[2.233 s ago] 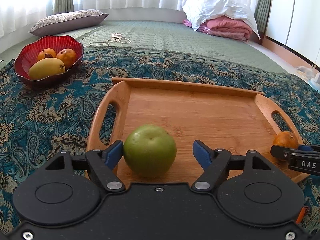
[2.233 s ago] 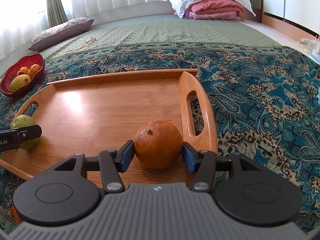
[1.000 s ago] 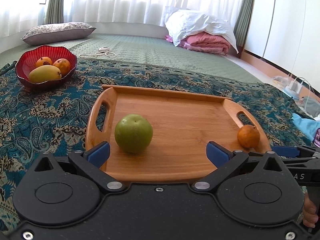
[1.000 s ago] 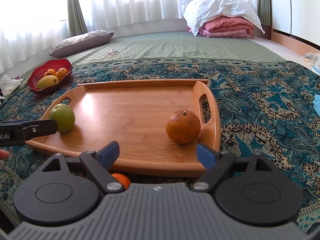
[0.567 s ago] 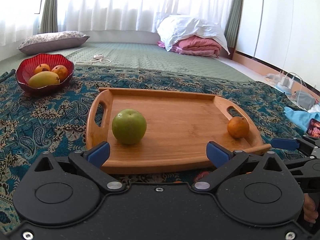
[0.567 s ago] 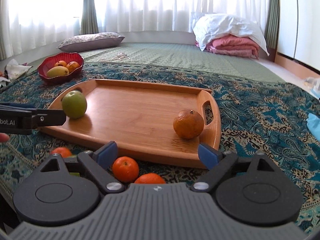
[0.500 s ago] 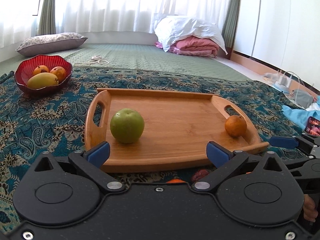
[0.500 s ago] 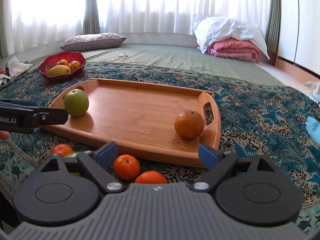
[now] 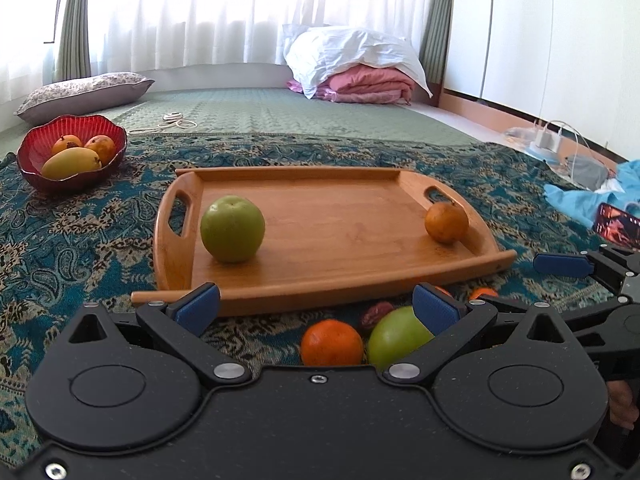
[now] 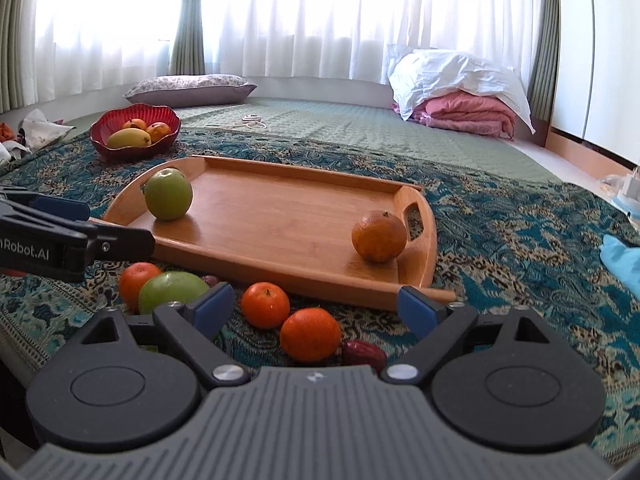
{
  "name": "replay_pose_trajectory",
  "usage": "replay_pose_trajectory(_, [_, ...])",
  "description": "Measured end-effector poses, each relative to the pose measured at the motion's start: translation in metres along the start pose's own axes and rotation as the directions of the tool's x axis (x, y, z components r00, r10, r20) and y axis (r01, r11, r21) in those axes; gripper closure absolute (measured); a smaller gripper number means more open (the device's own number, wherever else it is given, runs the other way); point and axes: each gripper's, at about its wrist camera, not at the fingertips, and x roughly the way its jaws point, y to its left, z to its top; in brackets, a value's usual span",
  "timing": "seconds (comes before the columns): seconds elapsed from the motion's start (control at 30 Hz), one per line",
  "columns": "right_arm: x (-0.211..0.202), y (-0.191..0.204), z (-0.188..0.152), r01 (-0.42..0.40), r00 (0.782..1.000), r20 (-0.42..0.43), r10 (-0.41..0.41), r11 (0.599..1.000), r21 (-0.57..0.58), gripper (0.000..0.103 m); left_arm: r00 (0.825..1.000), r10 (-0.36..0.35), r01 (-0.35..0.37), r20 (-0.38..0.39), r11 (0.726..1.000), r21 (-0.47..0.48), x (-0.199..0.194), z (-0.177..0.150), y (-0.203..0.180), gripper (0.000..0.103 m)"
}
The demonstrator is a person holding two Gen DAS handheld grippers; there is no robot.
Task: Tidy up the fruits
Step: 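Move both tools back toward the remaining fruit in front of the tray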
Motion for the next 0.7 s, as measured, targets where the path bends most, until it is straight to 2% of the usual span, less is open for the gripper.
replay_pose_trajectory(0.47, [-0.006,0.003,-0.023,-0.01,0.999,-0.034,0.011,1.0,0.009,0.007,0.999,-0.002,0.004,-0.037,0.999,0.038,-0.002,-0.02,-0.009,0.0])
replay_pose_trajectory(0.7, [-0.004,0.008,-0.029,-0.013,0.999,-0.053,0.013,1.0,-0.003,0.008,0.999,-0.016,0.017,-0.032,0.999,0.046,-0.004,-0.023,-0.014,0.008])
